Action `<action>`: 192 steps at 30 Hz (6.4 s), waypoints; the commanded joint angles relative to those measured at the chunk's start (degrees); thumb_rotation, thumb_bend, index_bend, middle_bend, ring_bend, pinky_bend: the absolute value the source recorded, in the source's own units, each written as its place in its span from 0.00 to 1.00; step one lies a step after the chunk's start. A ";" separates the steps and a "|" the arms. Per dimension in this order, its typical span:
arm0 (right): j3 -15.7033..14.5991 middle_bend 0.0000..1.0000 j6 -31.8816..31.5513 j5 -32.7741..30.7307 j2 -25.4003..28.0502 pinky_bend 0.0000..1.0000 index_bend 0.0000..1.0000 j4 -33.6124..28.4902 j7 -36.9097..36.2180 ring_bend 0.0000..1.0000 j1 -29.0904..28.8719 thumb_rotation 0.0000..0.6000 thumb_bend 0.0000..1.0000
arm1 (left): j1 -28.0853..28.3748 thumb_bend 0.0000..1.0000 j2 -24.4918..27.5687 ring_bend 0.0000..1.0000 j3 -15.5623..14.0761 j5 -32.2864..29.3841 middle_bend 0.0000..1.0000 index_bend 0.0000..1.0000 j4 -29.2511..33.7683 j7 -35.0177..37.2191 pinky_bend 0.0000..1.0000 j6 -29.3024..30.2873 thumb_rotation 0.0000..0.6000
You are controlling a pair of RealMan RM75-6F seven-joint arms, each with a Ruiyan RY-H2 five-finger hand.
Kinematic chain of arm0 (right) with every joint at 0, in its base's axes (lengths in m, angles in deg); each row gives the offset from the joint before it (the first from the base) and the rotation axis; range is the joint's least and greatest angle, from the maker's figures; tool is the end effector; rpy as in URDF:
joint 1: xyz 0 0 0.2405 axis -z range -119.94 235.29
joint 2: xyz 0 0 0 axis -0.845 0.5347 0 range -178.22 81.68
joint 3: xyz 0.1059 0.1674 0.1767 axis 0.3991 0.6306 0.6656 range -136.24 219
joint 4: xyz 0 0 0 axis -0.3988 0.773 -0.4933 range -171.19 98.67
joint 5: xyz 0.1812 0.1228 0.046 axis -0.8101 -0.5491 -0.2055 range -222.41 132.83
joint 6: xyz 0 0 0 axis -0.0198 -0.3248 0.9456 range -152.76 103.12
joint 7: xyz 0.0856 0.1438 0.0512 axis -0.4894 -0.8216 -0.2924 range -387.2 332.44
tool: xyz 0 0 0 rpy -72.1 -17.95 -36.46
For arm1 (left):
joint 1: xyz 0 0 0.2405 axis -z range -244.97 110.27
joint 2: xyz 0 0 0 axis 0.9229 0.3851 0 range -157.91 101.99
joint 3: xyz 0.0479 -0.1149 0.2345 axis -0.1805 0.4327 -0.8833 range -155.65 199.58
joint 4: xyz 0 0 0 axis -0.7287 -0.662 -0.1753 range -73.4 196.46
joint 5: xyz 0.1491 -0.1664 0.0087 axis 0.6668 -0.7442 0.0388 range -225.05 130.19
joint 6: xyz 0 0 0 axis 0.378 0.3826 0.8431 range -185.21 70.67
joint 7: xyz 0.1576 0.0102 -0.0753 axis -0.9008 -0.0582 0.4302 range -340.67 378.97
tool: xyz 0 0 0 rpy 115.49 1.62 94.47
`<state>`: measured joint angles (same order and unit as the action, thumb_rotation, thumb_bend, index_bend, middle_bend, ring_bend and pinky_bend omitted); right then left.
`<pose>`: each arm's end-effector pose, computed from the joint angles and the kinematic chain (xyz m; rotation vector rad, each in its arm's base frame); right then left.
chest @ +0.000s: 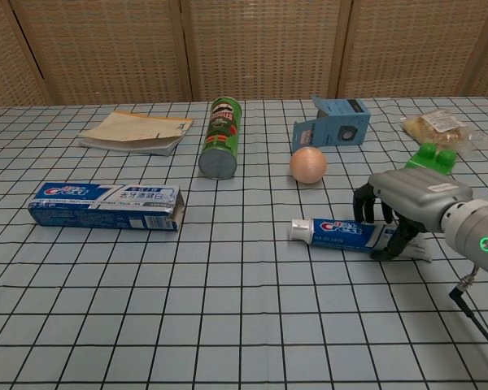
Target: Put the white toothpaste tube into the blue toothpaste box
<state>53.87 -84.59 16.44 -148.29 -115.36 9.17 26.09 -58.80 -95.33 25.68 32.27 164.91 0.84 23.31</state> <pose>-0.1930 -0.3449 -0.0813 1.7390 -0.9284 0.7238 -0.2805 0.2301 0.1094 -1.4443 -0.9161 -0.8121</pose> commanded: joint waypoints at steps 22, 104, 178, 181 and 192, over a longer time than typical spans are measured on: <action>-2.49 0.68 -1.81 11.53 10.19 0.66 0.67 -6.69 -15.48 0.65 0.70 1.00 0.57 | 8.42 0.00 0.48 0.00 2.61 -0.93 0.00 0.00 -3.36 1.77 0.00 -11.08 1.00; 11.89 0.68 2.89 2.81 54.99 0.68 0.70 -45.24 -11.93 0.66 -10.36 1.00 0.54 | 35.20 0.11 -31.82 0.56 9.23 9.06 0.59 0.63 -38.38 54.23 0.51 -14.81 1.00; 2.16 0.02 -13.59 17.03 56.32 0.09 0.00 -36.27 0.70 0.00 -11.48 1.00 0.03 | 35.89 0.20 -38.64 0.56 14.29 -1.26 0.59 0.70 -28.95 59.78 0.51 -15.66 1.00; 0.92 0.02 -13.94 17.24 54.65 0.09 0.00 -31.08 -5.10 0.00 -9.15 1.00 0.03 | 35.49 0.19 -35.56 0.56 11.29 2.23 0.59 0.70 -30.60 55.63 0.51 -15.38 1.00; -6.14 0.01 -13.79 21.10 42.66 0.04 0.00 -14.46 -21.56 0.00 -1.85 1.00 0.01 | 33.09 0.20 -24.04 0.56 2.39 6.81 0.59 0.70 -33.36 38.90 0.51 -18.73 1.00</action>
<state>49.53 -98.29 35.95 -102.92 -132.70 -10.01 22.44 -25.02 -120.47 29.52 38.56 132.27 41.53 5.61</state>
